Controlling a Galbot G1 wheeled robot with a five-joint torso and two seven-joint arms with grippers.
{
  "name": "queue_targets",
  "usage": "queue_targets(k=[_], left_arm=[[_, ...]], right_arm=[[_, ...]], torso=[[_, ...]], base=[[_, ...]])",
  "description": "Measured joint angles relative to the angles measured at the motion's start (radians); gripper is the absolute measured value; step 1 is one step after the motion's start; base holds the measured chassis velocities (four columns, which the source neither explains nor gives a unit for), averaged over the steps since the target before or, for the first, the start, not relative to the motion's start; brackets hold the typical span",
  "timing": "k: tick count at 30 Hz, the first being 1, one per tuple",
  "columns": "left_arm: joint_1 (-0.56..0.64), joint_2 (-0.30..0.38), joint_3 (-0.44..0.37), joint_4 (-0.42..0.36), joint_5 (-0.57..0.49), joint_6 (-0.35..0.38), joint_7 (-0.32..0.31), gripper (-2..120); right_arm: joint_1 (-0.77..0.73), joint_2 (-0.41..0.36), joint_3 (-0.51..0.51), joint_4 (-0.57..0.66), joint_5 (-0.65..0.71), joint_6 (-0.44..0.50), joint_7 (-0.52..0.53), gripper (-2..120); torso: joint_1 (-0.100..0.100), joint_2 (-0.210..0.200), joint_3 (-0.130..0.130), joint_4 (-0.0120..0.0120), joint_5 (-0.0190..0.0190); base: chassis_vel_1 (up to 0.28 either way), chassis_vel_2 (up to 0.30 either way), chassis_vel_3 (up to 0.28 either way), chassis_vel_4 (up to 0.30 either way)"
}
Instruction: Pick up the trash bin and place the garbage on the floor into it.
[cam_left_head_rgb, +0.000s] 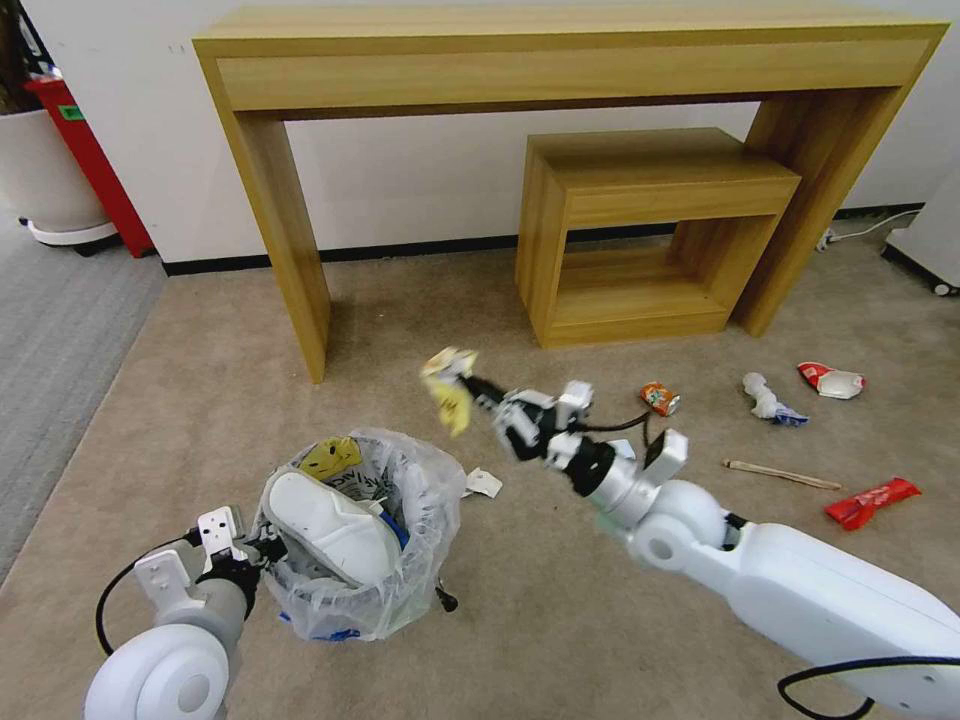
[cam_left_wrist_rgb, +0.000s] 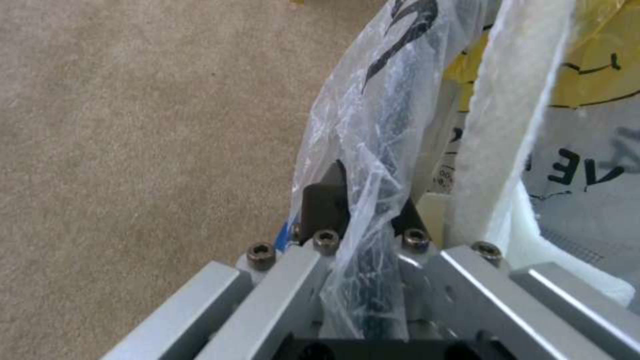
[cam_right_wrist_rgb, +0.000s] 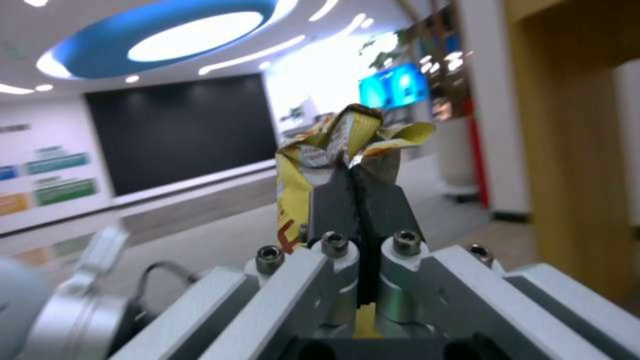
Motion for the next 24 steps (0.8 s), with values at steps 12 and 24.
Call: queue_targets(k=[12,24], left_arm=[[0.007,-0.01,-0.006,-0.03,0.0,0.001,-0.001,1],[0.005,-0.01,-0.009,-0.032,-0.004,0.001,-0.001,1]], right_arm=[[0.144,0.112,-0.256,-0.06,-0.011,-0.067,0.112,0],[0.143,0.147,-0.318,-0.123,-0.044,-0.068,0.127,0]], torso=[[0.0,0.0,0.0,0.0001,0.0],[0.0,0.0,0.0,-0.0001,0.0]], base=[[0.0,0.0,0.0,0.0],[0.0,0.0,0.0,0.0]])
